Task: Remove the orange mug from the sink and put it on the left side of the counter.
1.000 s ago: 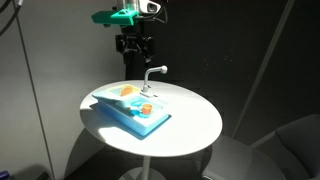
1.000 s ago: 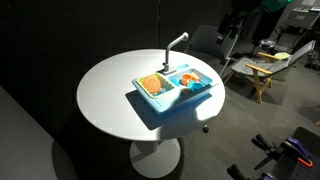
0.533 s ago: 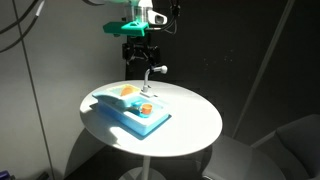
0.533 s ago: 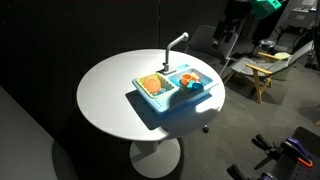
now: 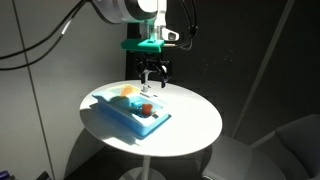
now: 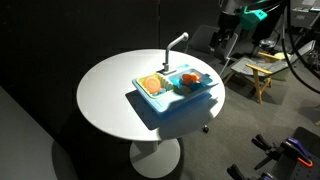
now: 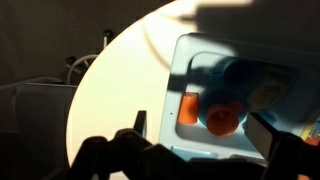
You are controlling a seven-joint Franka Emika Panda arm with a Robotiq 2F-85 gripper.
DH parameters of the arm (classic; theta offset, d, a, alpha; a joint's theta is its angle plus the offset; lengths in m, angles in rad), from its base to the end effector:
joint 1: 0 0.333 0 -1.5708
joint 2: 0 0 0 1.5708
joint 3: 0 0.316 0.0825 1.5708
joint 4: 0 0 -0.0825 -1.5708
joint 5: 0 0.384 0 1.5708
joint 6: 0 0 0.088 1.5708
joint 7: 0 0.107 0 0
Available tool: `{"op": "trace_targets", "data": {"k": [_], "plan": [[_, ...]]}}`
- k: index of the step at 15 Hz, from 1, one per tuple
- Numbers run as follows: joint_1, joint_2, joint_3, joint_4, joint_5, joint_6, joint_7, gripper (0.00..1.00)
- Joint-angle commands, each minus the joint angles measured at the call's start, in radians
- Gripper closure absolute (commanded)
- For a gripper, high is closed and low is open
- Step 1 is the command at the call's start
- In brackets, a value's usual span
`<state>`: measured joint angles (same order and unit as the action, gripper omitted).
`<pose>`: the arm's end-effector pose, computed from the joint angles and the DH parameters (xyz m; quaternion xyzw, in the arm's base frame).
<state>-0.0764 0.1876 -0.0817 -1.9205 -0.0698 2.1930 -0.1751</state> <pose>0.6012 -0.0964 0.4037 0.9980 0.0286 0.0359 0.0433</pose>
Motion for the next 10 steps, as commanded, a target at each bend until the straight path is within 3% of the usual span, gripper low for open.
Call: {"op": "trace_targets", "data": {"k": [1, 7, 10], "plan": [[-0.003, 0.071, 0.005, 0.059, -0.044, -0.006, -0.021, 0.00], [0.013, 0.140, 0.017, 0.090, -0.113, -0.009, -0.031, 0.00], [0.017, 0.152, 0.025, 0.118, -0.084, -0.010, 0.017, 0.00]]}}
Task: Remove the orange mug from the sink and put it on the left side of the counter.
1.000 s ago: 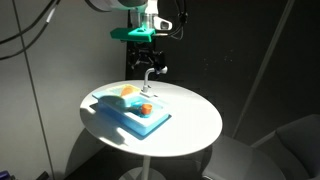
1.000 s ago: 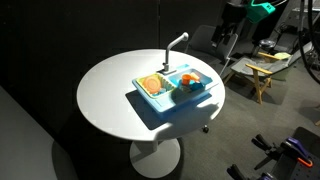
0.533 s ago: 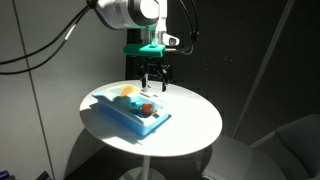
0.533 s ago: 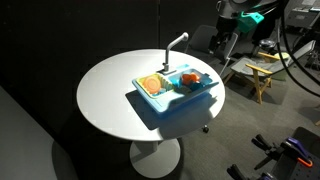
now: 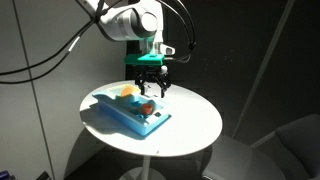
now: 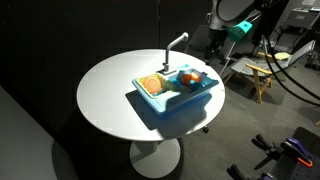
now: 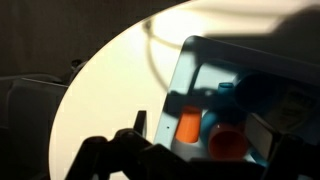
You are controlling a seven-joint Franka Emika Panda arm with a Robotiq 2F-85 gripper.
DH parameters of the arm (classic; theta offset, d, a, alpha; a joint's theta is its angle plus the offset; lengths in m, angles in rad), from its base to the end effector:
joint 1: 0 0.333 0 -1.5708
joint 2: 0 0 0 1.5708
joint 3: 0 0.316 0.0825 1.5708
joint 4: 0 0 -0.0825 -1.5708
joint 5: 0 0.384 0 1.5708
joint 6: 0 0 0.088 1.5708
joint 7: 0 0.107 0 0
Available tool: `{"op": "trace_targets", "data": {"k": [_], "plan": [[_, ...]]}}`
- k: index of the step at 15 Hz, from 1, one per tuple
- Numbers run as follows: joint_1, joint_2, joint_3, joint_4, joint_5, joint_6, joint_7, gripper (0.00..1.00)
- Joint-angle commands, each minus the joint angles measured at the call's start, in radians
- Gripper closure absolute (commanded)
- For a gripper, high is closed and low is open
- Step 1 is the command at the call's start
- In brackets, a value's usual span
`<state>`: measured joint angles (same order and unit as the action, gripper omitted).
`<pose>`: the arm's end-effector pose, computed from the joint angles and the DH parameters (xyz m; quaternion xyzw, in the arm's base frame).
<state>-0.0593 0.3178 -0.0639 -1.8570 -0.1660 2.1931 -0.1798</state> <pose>0.6250 -0.0809 0.3527 0.9939 0.0775 -0.0028 0.0782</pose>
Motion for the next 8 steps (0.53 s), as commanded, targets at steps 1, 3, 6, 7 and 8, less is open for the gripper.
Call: {"op": "trace_targets", "data": {"k": [1, 3, 6, 7, 8], "plan": [[0.002, 0.021, 0.009, 0.060, 0.021, -0.009, 0.045, 0.00], [0.008, 0.013, 0.011, 0.068, 0.041, -0.007, 0.096, 0.00], [0.023, 0.002, 0.016, 0.070, 0.080, -0.008, 0.186, 0.00], [0.028, 0.001, 0.019, 0.069, 0.093, -0.006, 0.208, 0.00], [0.034, 0.000, 0.023, 0.065, 0.103, -0.002, 0.227, 0.00]]}}
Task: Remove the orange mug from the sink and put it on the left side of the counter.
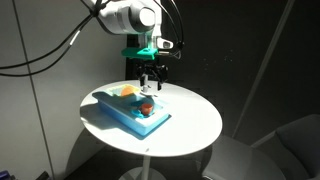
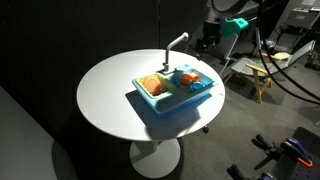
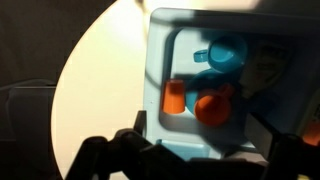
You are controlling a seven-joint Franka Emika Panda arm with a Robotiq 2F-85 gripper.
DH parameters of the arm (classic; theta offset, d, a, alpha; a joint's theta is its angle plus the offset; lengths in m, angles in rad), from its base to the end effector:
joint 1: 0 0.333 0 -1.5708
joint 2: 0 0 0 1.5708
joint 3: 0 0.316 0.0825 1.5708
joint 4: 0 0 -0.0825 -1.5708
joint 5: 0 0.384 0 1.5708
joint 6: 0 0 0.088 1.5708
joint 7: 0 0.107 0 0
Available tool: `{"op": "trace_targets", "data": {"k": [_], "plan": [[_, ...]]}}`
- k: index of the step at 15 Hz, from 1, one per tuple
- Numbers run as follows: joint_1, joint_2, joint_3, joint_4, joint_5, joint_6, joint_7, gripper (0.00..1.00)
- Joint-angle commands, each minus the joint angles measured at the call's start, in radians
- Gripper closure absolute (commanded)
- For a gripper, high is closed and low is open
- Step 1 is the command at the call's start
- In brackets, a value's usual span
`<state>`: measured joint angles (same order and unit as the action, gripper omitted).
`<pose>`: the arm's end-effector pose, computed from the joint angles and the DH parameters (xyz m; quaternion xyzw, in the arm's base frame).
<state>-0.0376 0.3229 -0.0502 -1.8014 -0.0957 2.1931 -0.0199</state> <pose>0.6412 -0.0575 0.3745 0.9983 -0.0058 0.0318 0.0495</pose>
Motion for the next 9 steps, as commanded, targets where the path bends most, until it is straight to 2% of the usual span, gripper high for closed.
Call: {"op": "trace_targets", "data": {"k": [1, 9], "plan": [[0.017, -0.005, 0.013, 0.005, 0.043, 0.002, 0.083, 0.00], [0.045, -0.004, 0.030, 0.005, 0.133, -0.076, 0.189, 0.00]]}}
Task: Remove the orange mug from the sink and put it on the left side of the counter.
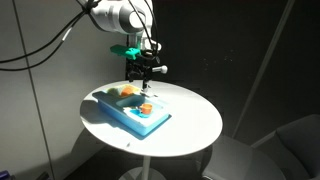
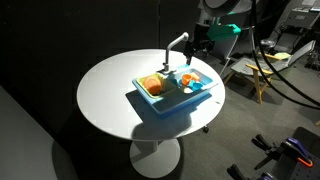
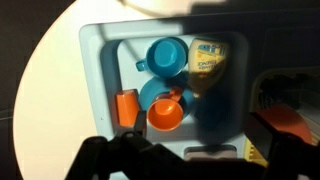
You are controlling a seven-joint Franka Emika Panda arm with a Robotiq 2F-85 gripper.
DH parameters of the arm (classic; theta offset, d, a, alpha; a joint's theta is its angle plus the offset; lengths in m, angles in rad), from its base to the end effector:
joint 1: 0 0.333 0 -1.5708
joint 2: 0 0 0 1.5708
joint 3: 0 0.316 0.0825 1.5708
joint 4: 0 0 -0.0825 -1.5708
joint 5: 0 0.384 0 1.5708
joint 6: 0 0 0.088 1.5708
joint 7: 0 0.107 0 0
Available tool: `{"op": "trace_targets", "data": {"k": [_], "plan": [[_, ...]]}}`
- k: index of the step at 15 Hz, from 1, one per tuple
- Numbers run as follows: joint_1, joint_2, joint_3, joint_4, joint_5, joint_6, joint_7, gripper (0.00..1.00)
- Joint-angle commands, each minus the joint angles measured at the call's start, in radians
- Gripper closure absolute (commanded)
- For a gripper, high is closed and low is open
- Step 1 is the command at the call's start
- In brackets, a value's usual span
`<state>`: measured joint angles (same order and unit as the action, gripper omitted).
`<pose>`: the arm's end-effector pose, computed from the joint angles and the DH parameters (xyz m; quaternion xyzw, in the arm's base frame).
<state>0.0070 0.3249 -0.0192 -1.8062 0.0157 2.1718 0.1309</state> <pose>0.6404 -0.0063 0.3686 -0.9970 0.0752 -0.0201 0.0047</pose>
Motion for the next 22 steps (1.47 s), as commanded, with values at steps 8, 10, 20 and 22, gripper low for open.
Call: {"op": "trace_targets", "data": {"k": [8, 10, 20, 22], "plan": [[0.002, -0.003, -0.002, 0.004, 0.013, -0.127, 0.040, 0.00], [0.002, -0.003, -0.002, 0.005, 0.013, -0.129, 0.040, 0.00], [0.002, -0.003, -0.002, 0.005, 0.014, -0.130, 0.040, 0.00], [0.002, -0.003, -0.002, 0.005, 0.014, -0.130, 0.040, 0.00]]}}
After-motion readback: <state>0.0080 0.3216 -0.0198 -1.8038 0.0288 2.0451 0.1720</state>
